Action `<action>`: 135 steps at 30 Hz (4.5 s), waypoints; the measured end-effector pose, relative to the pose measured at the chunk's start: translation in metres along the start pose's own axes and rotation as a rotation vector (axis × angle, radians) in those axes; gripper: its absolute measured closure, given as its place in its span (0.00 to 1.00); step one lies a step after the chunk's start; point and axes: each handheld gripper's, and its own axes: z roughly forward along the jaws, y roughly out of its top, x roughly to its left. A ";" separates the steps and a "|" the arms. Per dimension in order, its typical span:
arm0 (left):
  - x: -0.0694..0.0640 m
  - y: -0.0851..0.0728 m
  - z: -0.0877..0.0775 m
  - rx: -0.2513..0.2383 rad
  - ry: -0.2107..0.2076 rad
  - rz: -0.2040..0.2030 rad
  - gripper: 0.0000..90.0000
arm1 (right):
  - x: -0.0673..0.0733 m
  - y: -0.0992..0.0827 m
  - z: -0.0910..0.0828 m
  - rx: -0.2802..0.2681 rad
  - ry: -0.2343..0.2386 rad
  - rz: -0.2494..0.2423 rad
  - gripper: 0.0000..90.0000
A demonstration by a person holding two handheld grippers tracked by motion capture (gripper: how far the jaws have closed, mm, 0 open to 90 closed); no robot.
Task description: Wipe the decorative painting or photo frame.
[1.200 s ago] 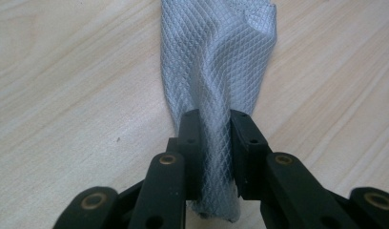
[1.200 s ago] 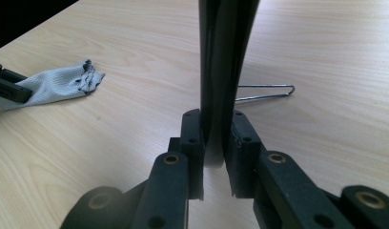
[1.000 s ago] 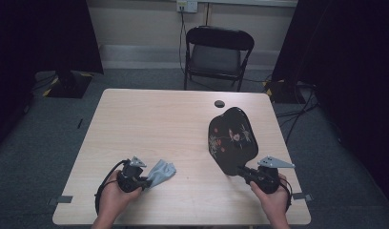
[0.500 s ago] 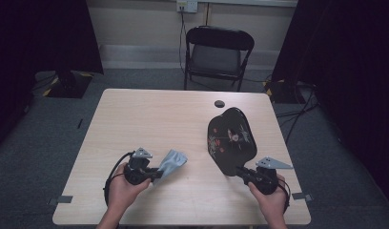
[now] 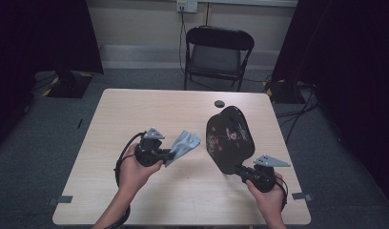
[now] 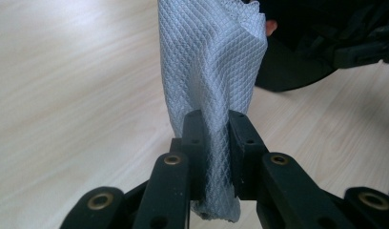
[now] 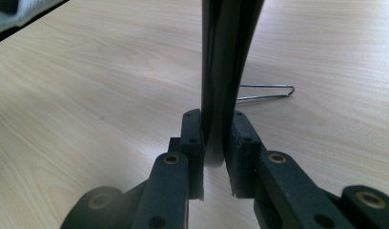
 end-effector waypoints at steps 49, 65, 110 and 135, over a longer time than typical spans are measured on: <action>-0.005 0.046 0.097 0.175 0.029 0.035 0.87 | -0.002 0.003 0.002 0.013 0.010 -0.013 0.88; -0.009 0.027 0.121 0.262 0.041 0.051 0.87 | -0.002 0.003 0.002 0.014 0.012 -0.014 0.88; -0.006 0.102 0.054 0.114 0.062 0.042 0.88 | -0.002 0.004 0.003 0.019 0.012 -0.014 0.88; 0.005 0.040 0.113 0.244 0.025 -0.026 0.88 | -0.002 0.005 0.003 0.020 0.011 -0.017 0.88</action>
